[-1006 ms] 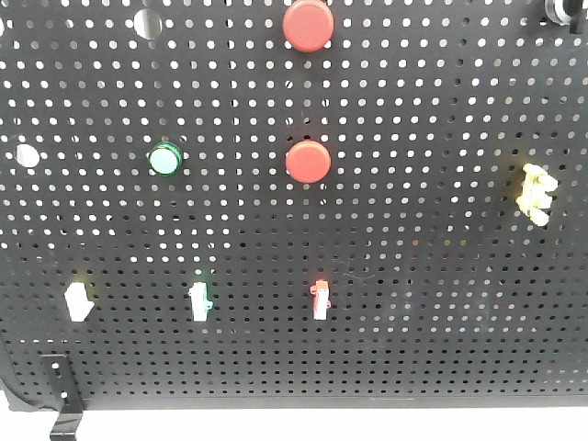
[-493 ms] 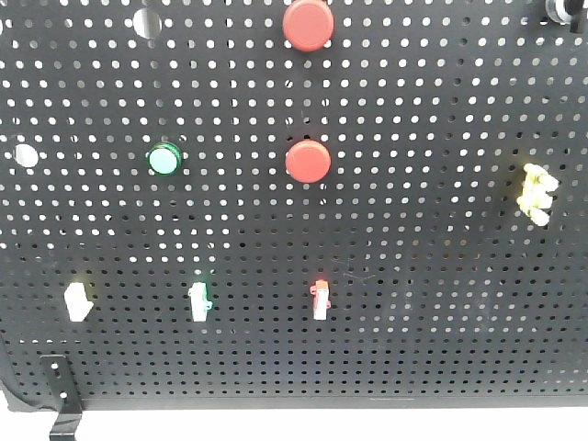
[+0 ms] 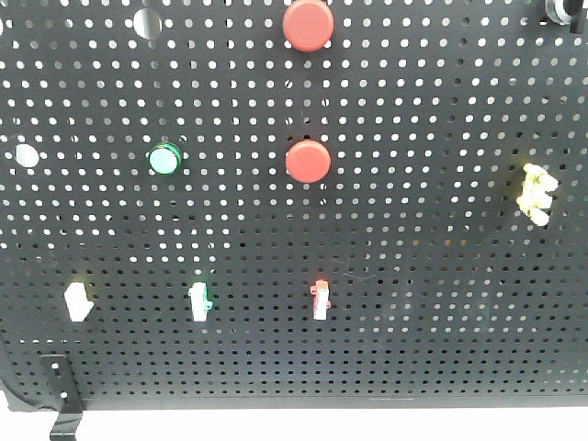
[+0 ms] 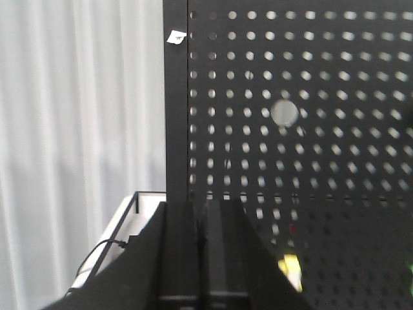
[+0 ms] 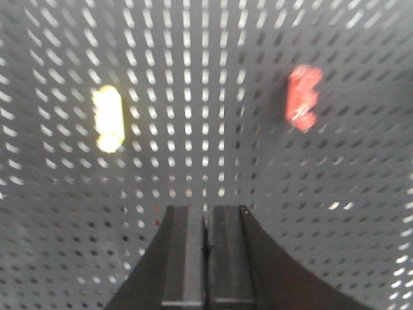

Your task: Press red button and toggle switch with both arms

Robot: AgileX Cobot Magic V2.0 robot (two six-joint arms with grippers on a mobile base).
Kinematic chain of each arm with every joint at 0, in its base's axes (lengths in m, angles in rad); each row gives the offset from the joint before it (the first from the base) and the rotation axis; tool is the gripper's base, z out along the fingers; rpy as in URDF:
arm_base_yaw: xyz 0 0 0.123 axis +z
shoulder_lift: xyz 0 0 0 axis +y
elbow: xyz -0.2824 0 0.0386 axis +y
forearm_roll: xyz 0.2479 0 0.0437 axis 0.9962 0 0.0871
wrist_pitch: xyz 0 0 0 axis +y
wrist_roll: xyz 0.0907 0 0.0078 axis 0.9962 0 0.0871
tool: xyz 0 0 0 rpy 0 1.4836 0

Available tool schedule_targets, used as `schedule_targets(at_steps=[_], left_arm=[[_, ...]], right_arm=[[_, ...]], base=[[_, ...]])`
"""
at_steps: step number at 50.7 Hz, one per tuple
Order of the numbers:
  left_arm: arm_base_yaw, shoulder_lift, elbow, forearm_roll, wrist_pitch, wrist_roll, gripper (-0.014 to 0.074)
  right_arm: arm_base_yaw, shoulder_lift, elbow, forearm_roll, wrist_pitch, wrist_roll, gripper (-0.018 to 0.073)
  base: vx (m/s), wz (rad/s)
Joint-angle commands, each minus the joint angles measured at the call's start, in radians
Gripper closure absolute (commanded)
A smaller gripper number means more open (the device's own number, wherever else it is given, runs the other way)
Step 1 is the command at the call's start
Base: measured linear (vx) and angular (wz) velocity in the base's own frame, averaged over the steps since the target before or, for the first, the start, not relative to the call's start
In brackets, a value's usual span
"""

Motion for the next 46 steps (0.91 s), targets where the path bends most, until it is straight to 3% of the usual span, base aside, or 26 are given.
schedule_targets(at_steps=[1,9,17,26,36,46], left_arm=[[-0.006,0.076,-0.103,-0.014,-0.077,-0.018,0.0595],[-0.008,0.135,-0.204,-0.116,-0.079,-0.016,0.0595],[-0.062,0.182,-0.298,-0.112,-0.031,0.054,0.0595],[-0.241,0.287,-0.411,-0.137,0.041,0.204,0.0595],[-0.432,0.424,-0.517,-0.133,0.029,0.241,0.0595],[-0.607,0.58,-0.655,-0.133,0.024,0.379,0.0595]], right_arm=[[-0.002,0.051,-0.039,0.025,-0.069,-0.008,0.0559],[-0.002,0.073,-0.039,0.069,-0.062,-0.008,0.0559],[-0.002,0.073,-0.039,0.069,-0.064,-0.008,0.0559],[-0.002,0.073,-0.039,0.069,-0.066,-0.008,0.0559],[-0.002,0.073,-0.039,0.069,-0.066,-0.008,0.0559],[-0.002,0.073,-0.039,0.069,-0.066,-0.008,0.0559]], base=[[0.0,0.0],[0.0,0.0],[0.0,0.0],[0.0,0.0],[0.0,0.0],[0.0,0.0]])
